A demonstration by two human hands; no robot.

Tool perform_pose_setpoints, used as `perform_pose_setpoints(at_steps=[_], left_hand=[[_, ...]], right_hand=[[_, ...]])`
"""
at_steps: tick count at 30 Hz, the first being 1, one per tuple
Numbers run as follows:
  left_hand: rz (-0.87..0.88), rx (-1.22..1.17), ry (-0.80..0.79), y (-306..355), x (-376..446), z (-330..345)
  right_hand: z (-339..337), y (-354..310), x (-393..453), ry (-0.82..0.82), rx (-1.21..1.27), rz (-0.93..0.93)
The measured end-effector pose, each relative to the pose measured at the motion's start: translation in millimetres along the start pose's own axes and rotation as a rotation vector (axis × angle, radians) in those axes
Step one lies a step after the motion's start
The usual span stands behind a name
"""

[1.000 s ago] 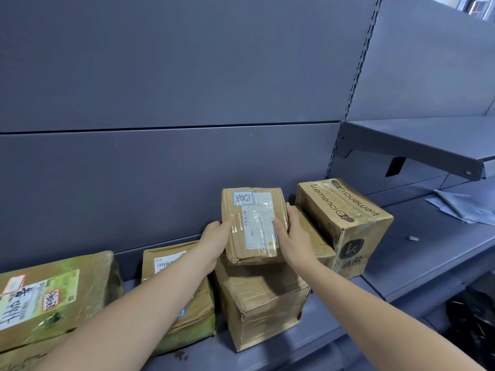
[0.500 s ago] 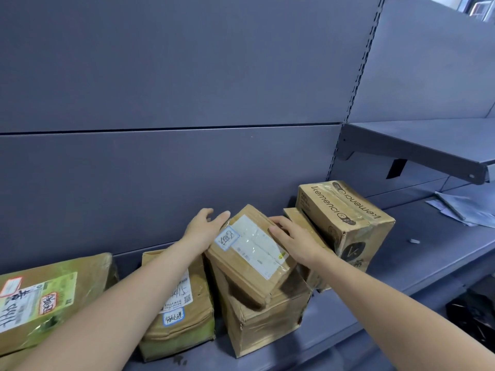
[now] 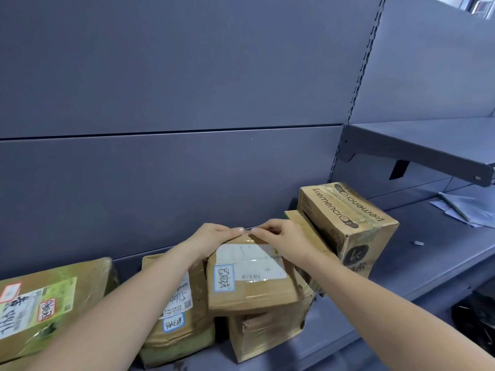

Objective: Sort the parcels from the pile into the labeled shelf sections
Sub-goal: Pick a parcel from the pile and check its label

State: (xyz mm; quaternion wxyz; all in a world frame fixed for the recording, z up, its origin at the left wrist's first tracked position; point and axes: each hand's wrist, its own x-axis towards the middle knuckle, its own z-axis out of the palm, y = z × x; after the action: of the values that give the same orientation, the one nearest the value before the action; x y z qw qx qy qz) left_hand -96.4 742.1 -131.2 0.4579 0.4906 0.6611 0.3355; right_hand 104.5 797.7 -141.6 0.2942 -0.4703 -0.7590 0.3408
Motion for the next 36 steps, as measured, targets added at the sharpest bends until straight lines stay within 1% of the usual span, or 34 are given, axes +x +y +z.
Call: perform_pose_setpoints(at_steps=[4, 6, 9, 11, 13, 16, 18, 21, 24, 30, 33, 36], left_hand=[[-0.040, -0.179, 0.211, -15.5, 9.7, -2.4], [-0.094, -0.292, 0.290, -23.3, 12.9, -0.9], [-0.123, -0.382, 0.370, -25.6, 11.2, 4.6], [-0.123, -0.459, 0.395, -25.5, 8.7, 9.9], [-0.139, -0.509, 0.413, -25.9, 5.9, 15.8], [-0.147, -0.537, 0.399, -26.1, 3.1, 23.7], [-0.147, -0.540, 0.383, -26.3, 1.4, 25.5], [-0.134, -0.466, 0.362, -31.0, -0.5, 22.8], [-0.097, -0.371, 0.334, -36.1, -1.6, 19.8], [-0.034, -0.096, 0.250, -41.4, -5.2, 17.7], [-0.033, 0.081, 0.226, -46.4, -4.1, 17.7], [-0.021, 0.169, 0.228, -50.6, -5.7, 18.9]], right_hand=[[-4.5, 0.3, 0.0, 0.112, 0.022, 0.063], [-5.3, 2.5, -3.4, 0.170, 0.035, 0.091], [2.0, 7.8, -10.2, 0.269, -0.012, 0.134], [10.9, 11.8, -15.2, 0.327, -0.042, 0.198], [21.4, 12.2, -20.1, 0.311, -0.025, 0.284], [36.5, 9.3, -23.7, 0.221, 0.153, 0.365], [41.7, 7.2, -23.2, 0.211, 0.237, 0.383], [43.8, 7.0, -21.8, 0.196, 0.260, 0.378], [43.9, 5.7, -21.1, 0.191, 0.230, 0.387], [48.2, 2.6, -19.5, 0.232, 0.147, 0.392], [53.0, -1.1, -20.7, 0.211, 0.150, 0.370], [57.4, -3.2, -25.7, 0.184, 0.166, 0.354]])
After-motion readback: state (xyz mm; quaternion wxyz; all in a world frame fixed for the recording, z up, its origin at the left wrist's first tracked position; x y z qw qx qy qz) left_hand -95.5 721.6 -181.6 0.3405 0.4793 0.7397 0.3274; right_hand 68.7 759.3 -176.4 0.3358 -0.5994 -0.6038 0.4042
